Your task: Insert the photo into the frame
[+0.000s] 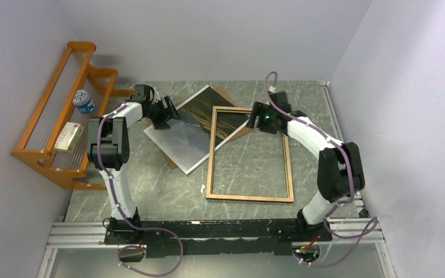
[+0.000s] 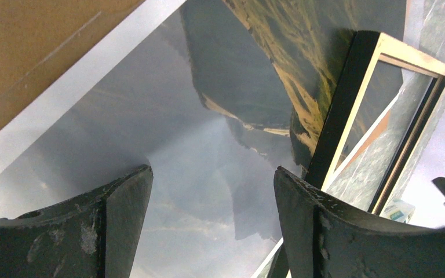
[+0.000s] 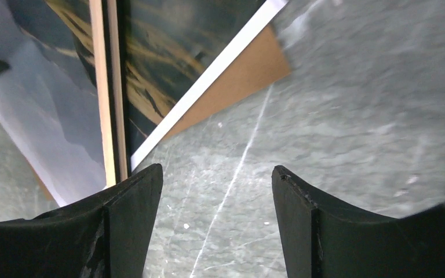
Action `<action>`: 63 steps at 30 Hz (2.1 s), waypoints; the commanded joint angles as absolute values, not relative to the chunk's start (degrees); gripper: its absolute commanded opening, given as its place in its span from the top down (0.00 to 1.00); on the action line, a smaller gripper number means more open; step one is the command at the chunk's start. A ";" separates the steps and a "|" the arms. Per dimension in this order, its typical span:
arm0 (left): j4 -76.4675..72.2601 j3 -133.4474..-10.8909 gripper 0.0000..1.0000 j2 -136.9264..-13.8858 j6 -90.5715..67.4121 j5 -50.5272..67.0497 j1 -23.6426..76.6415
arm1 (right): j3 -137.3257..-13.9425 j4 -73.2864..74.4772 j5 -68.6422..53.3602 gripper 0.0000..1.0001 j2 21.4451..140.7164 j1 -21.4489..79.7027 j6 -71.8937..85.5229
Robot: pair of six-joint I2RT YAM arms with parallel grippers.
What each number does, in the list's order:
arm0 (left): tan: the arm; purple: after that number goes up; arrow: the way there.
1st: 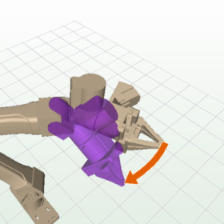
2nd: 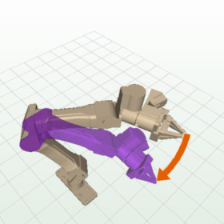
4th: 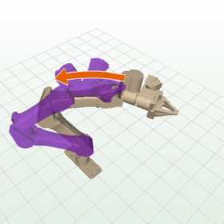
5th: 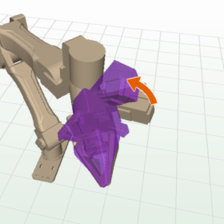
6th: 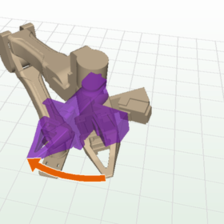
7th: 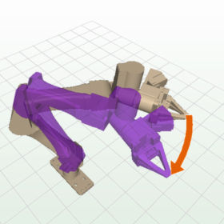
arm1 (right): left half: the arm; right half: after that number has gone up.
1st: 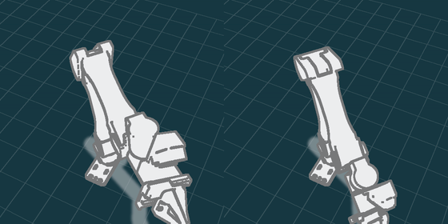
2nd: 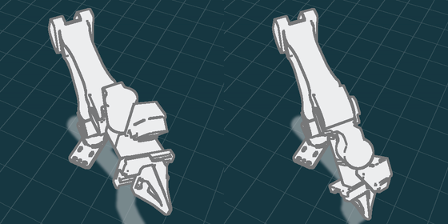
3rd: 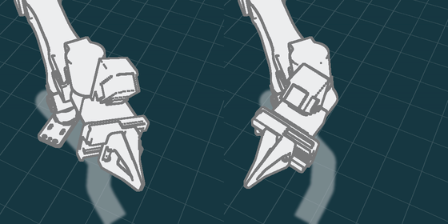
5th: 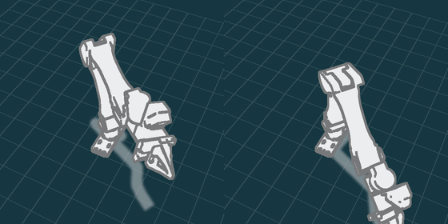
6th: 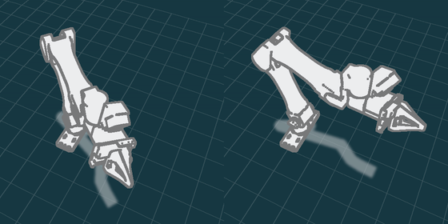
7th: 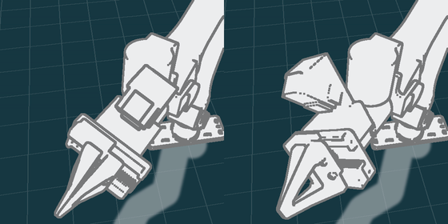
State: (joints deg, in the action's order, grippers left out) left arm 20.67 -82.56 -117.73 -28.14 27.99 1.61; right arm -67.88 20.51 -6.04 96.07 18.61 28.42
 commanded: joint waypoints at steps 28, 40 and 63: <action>24.47 -77.38 0.21 -112.71 -28.06 28.74 1.85 | -65.38 36.77 19.51 0.33 102.87 9.44 35.10; 30.05 -81.28 0.21 -113.37 -27.88 23.26 1.87 | -70.00 32.84 11.48 0.35 97.79 11.52 34.17; 30.84 -80.13 0.25 -113.99 -28.47 25.31 1.81 | -86.24 12.36 -18.37 0.54 119.89 32.34 43.19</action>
